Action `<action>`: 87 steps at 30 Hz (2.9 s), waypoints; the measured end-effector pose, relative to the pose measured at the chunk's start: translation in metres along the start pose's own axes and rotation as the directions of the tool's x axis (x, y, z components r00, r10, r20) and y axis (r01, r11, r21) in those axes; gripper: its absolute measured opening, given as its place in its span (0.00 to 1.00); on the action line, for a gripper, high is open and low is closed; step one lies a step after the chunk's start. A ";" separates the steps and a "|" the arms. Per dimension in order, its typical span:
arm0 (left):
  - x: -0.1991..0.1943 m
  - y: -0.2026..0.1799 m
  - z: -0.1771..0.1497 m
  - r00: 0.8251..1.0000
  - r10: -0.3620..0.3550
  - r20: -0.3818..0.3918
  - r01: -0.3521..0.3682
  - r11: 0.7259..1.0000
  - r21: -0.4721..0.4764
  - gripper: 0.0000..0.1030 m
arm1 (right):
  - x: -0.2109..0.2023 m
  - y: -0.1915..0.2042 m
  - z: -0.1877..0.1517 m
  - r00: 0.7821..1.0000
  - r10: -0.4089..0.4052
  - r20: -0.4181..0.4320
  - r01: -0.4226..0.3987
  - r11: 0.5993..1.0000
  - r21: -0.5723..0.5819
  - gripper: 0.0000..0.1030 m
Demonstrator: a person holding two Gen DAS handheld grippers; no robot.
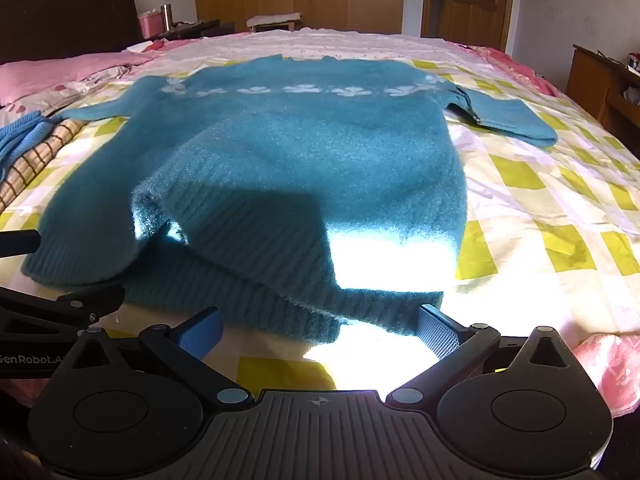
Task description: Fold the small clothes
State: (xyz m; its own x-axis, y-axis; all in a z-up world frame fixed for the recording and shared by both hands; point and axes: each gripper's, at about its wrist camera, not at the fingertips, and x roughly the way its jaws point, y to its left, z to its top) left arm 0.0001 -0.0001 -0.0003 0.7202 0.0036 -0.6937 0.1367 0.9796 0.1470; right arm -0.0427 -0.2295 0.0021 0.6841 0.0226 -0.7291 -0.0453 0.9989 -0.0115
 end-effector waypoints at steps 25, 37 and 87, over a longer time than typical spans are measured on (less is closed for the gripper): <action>0.004 0.004 -0.003 0.999 -0.030 -0.033 0.028 0.997 -0.067 1.00 | -0.001 0.002 -0.001 1.000 -0.007 0.000 0.007 1.000 -0.011 1.00; 0.006 0.004 -0.005 0.998 -0.032 -0.045 0.029 0.997 -0.070 1.00 | 0.000 0.003 -0.003 1.000 -0.012 -0.005 0.011 1.000 -0.020 1.00; 0.000 0.012 -0.003 0.999 -0.049 -0.014 0.047 0.992 -0.115 1.00 | -0.007 0.000 -0.001 0.999 0.024 0.037 -0.024 1.000 -0.001 0.98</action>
State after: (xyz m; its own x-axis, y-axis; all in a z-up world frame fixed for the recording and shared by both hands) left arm 0.0002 0.0123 -0.0006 0.7031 -0.0414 -0.7099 0.0910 0.9953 0.0321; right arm -0.0480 -0.2293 0.0067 0.7091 0.0476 -0.7035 -0.0622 0.9981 0.0049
